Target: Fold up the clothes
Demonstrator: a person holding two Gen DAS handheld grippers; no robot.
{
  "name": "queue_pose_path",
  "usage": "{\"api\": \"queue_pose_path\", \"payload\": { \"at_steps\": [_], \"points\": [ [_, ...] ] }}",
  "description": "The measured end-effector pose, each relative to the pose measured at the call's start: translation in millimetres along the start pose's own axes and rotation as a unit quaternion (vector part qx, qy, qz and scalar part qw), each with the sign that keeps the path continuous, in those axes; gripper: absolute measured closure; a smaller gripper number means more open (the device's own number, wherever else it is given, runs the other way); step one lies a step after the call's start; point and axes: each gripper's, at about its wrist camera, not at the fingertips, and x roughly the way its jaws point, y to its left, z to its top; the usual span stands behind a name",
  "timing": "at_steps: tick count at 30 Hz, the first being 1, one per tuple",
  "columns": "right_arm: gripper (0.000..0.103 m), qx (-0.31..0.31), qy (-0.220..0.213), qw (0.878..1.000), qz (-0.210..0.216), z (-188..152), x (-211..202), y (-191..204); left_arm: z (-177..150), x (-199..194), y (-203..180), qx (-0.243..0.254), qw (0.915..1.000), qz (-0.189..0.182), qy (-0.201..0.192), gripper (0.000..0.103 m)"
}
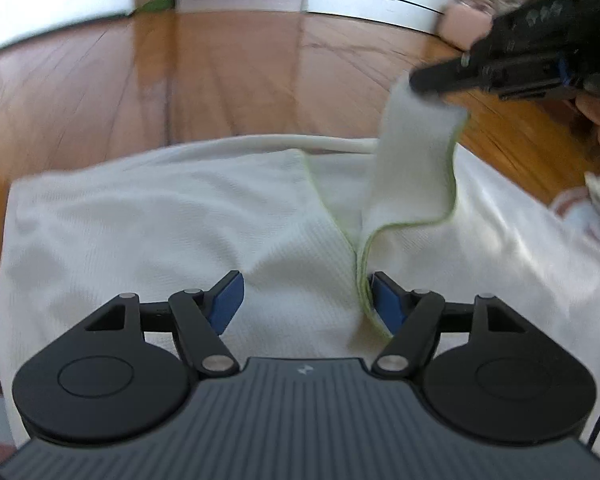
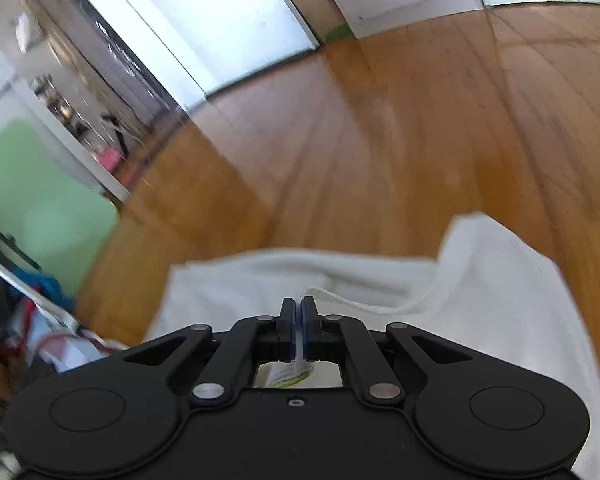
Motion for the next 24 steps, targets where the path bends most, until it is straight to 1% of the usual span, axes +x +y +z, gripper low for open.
{"api": "queue_pose_path", "payload": {
  "at_steps": [1,2,3,4,5,6,7,9,10,11,12,13,15,17,20,22,24],
  "points": [
    [0.097,-0.006,0.002,1.000,0.009,10,7,6,1,2,6,-0.022,0.9998,0.000,0.002,0.031],
    [0.095,-0.022,0.007,0.999,0.021,21,16,12,1,3,13,-0.044,0.9990,-0.004,0.002,0.030],
    [0.091,-0.060,0.023,0.997,0.039,32,27,17,0,2,18,-0.062,0.9980,-0.011,0.003,0.029],
    [0.089,-0.098,0.053,0.993,0.050,42,39,20,0,0,21,-0.076,0.9969,-0.021,0.004,0.029],
    [0.079,-0.117,0.084,0.989,0.044,54,51,19,-1,-2,25,-0.090,0.9955,-0.031,0.005,0.029],
    [0.074,-0.115,0.095,0.989,0.023,65,58,15,-1,-4,28,-0.101,0.9942,-0.037,0.005,0.030],
    [0.072,-0.104,0.094,0.990,0.001,76,62,9,-2,-5,30,-0.111,0.9930,-0.040,0.003,0.030],
    [0.056,-0.077,0.089,0.993,-0.027,95,65,-7,-2,-7,37,-0.141,0.9890,-0.045,0.002,0.030],
    [0.056,-0.062,0.084,0.994,-0.041,103,66,-16,-3,-6,45,-0.172,0.9837,-0.051,0.003,0.030],
    [0.056,-0.046,0.078,0.994,-0.064,108,68,-25,-3,-7,52,-0.200,0.9778,-0.061,0.003,0.030],
    [0.053,-0.032,0.074,0.993,-0.090,112,71,-34,-4,-10,58,-0.222,0.9729,-0.066,0.000,0.032],
    [0.050,-0.020,0.075,0.990,-0.115,115,75,-44,-4,-11,62,-0.234,0.9702,-0.062,-0.008,0.032],
    [0.049,-0.004,0.078,0.985,-0.153,114,80,-60,-3,-15,66,-0.230,0.9717,-0.048,-0.027,0.032],
    [0.049,0.005,0.081,0.980,-0.183,109,83,-73,-2,-19,69,-0.226,0.9724,-0.045,-0.039,0.032],
    [0.047,0.010,0.092,0.977,-0.193,95,94,-85,0,-20,73,-0.240,0.9678,-0.063,-0.045,0.032],
    [0.041,0.006,0.104,0.974,-0.201,86,100,-89,-1,-20,72,-0.235,0.9688,-0.064,-0.044,0.032],
    [0.040,-0.014,0.109,0.971,-0.213,75,105,-89,-1,-18,69,-0.228,0.9706,-0.064,-0.040,0.032]
  ]
}}
